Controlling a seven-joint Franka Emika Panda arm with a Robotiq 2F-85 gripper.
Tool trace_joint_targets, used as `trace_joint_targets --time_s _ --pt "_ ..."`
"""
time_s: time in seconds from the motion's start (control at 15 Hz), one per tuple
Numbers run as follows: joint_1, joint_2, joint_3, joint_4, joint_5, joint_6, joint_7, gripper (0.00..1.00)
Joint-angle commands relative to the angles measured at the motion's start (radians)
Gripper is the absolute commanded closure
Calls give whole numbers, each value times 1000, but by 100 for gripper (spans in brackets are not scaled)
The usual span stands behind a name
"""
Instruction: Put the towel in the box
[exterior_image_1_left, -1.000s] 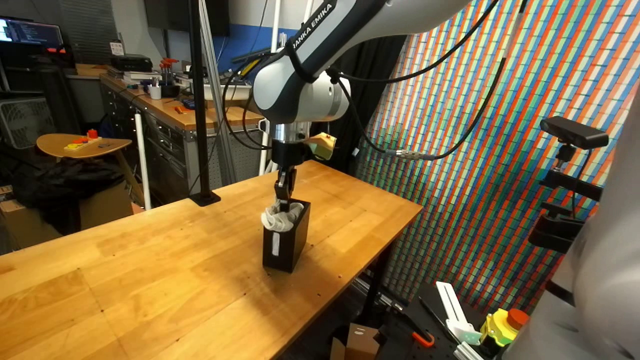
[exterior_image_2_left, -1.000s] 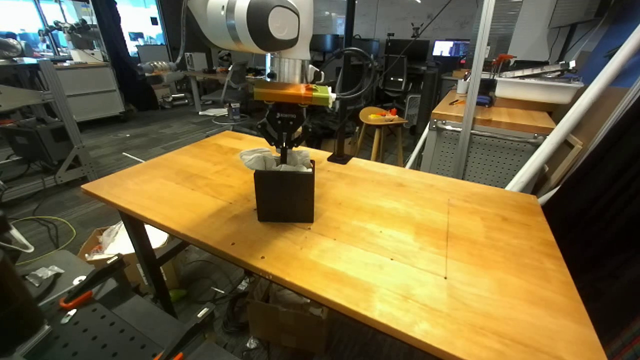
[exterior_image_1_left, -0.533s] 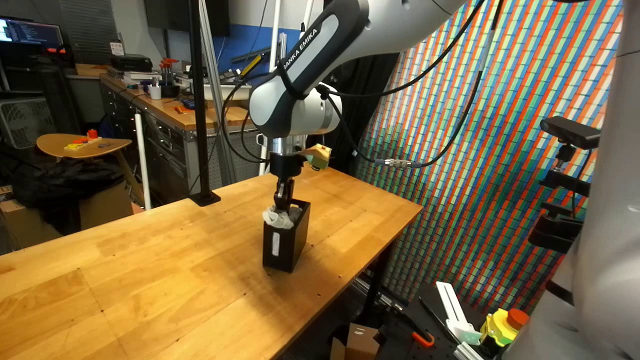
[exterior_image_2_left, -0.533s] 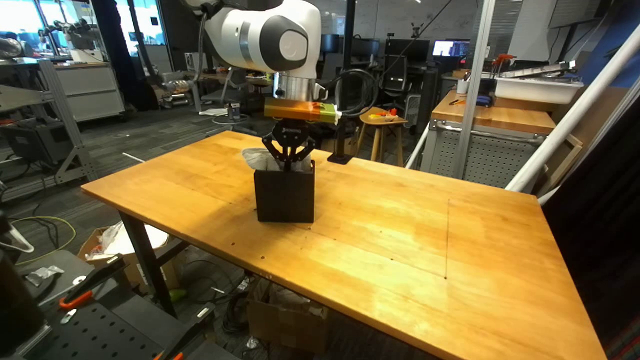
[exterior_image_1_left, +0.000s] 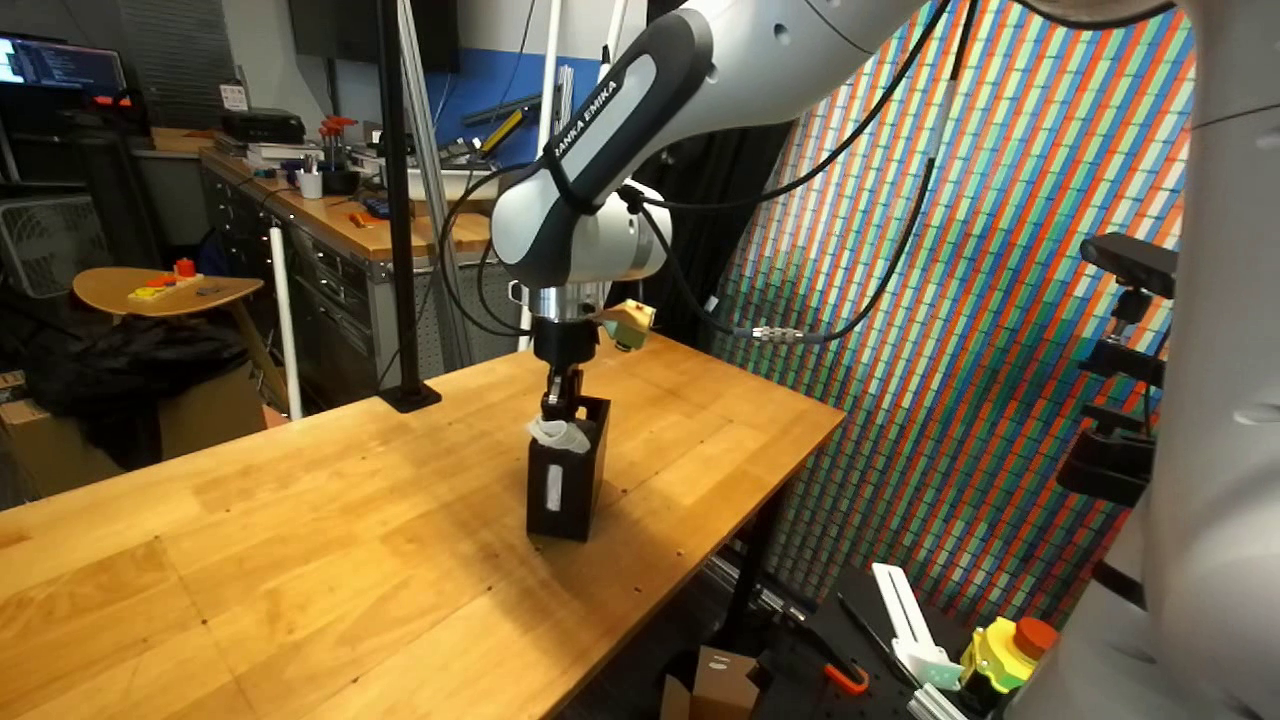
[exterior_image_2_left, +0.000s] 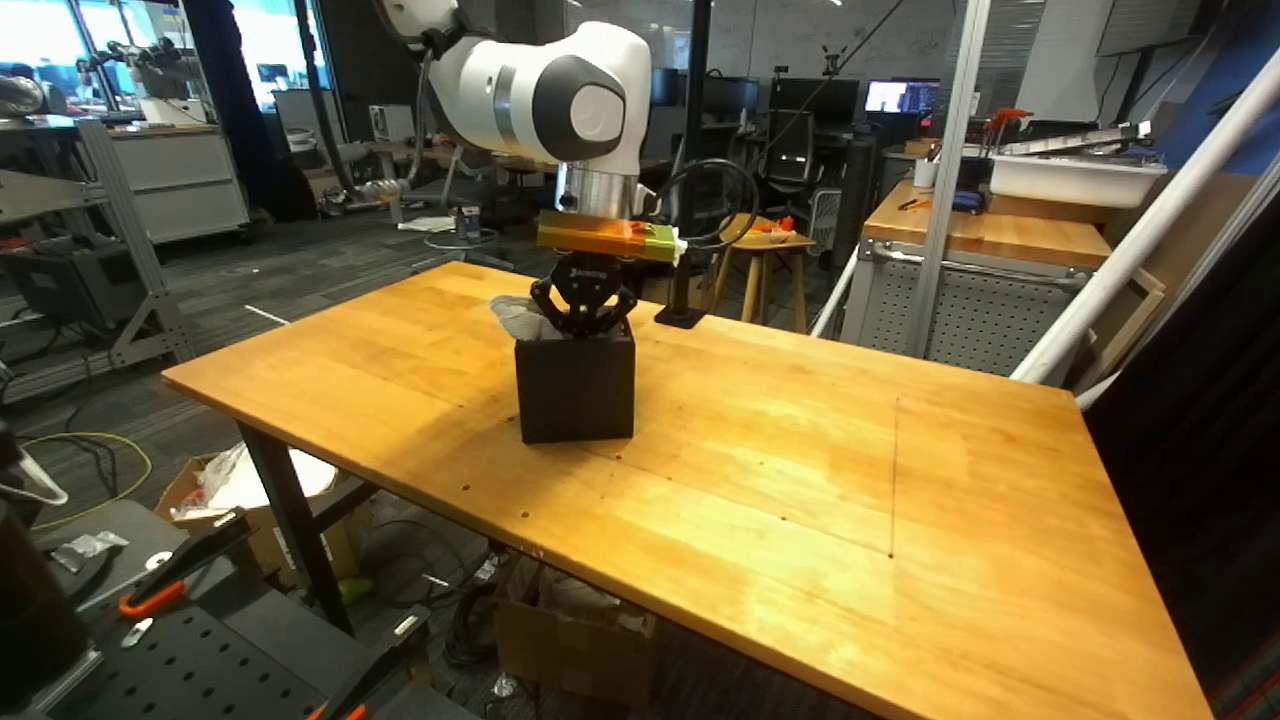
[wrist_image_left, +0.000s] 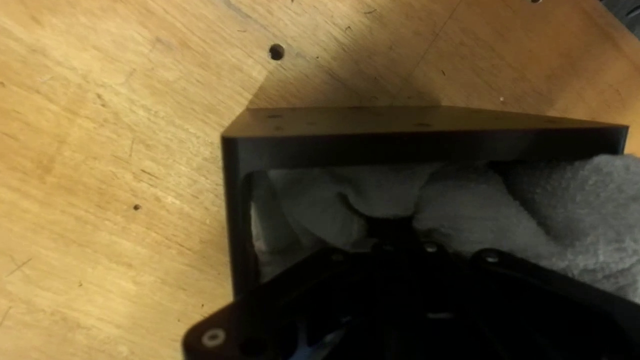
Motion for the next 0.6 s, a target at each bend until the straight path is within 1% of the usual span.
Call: trace_joint_targets --time_s 0.0,0.27,0.53 --pt "-20 33 21 32 37 -20 -15 100" --pt "-23 36 17 36 27 -27 -7 100" --pt "-20 13 13 35 16 -39 4 100"
